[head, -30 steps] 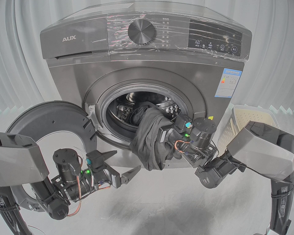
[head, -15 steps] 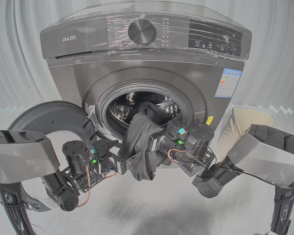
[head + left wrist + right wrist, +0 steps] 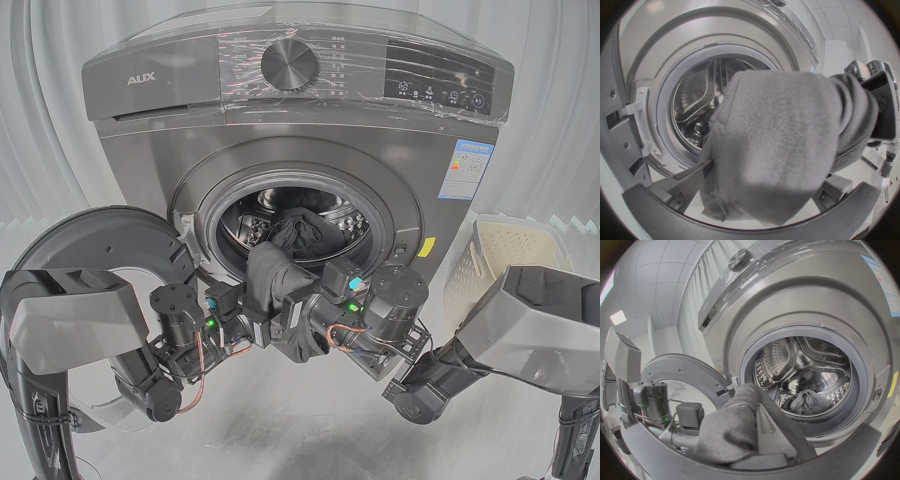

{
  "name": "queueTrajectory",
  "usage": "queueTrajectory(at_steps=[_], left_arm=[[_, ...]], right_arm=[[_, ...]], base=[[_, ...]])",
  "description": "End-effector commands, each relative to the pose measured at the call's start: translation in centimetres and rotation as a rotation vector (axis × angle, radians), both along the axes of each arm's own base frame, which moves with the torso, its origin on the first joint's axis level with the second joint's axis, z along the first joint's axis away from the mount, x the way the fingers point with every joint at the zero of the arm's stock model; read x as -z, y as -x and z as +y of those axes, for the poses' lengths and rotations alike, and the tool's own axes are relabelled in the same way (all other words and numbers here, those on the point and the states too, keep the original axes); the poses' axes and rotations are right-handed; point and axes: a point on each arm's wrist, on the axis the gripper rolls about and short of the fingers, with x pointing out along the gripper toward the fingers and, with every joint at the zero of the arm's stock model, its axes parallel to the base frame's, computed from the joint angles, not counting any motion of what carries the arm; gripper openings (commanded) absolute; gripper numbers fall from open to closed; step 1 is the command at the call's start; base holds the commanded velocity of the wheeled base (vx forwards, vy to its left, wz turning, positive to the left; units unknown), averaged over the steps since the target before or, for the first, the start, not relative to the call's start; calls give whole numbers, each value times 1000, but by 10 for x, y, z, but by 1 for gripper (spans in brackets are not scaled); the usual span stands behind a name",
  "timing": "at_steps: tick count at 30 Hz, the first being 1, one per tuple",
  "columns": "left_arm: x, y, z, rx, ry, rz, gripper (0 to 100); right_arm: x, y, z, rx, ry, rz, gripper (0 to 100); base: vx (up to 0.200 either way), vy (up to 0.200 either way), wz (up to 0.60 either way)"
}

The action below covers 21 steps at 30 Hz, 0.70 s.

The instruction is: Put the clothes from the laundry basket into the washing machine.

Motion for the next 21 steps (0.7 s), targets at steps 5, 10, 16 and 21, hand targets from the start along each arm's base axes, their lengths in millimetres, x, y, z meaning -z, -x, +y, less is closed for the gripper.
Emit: queueTrajectory(at_steps=[5,10,16,21], left_arm=[[17,-17,-3,-17,-10,6,100],[21,-26,0,-34,-5,1,100],[21,-31,-1,-37,1,-8,100],[17,-30,0,-39,9,-15,0]], right_arm=[[-4,7,4,-15,-10,-3,0],[-5,10,1,-15,-8,-1,0],[-1,11,-2,-11,5,10,0],[-1,8,-5,-1,3,8,0]], base=[[0,0,0],[0,0,0],[0,0,0],[0,0,0]])
